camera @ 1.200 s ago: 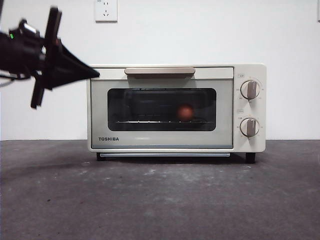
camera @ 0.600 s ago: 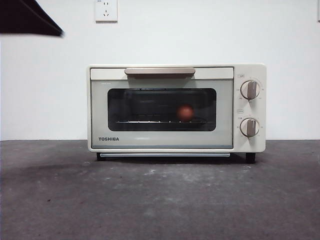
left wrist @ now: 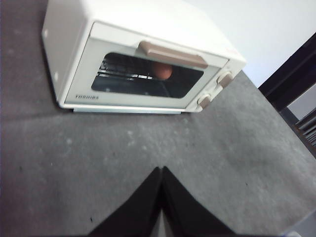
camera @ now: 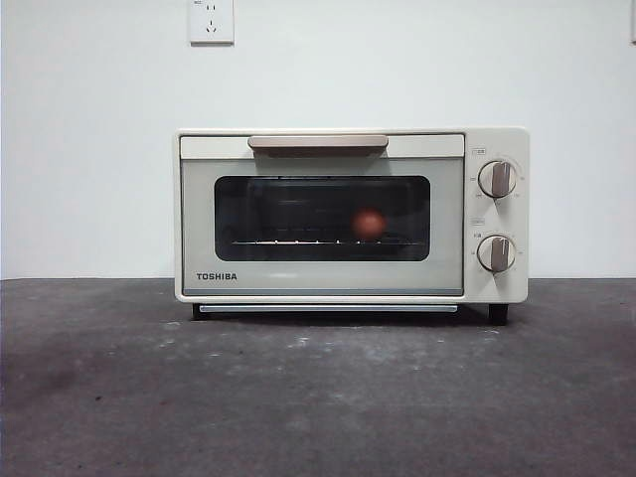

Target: Eggoven

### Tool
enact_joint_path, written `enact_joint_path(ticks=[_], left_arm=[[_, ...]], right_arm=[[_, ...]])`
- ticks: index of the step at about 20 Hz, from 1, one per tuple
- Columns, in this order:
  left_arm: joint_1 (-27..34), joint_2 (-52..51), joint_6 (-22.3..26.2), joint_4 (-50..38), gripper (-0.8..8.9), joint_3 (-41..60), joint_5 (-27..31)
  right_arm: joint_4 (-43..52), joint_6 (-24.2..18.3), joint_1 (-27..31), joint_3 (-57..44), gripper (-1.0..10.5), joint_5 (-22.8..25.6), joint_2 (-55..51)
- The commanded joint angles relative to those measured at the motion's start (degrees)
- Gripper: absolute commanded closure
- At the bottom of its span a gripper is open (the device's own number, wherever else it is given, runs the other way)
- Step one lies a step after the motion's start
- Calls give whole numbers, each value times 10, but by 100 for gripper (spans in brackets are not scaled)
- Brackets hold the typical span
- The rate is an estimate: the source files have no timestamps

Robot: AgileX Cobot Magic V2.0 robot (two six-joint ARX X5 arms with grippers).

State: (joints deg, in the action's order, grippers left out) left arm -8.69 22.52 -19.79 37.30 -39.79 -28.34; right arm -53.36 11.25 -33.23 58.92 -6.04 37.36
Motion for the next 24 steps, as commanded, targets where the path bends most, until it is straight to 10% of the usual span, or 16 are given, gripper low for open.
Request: enact_joint_path(ticks=[1,24], left_arm=[[-1,-19,12,16,806,-9,3],[0,-35,12,12,806,-9,3]], right_arm=[[2,-12,-4,12,940,1,4],[8,-8,-4,12,940,1,2]])
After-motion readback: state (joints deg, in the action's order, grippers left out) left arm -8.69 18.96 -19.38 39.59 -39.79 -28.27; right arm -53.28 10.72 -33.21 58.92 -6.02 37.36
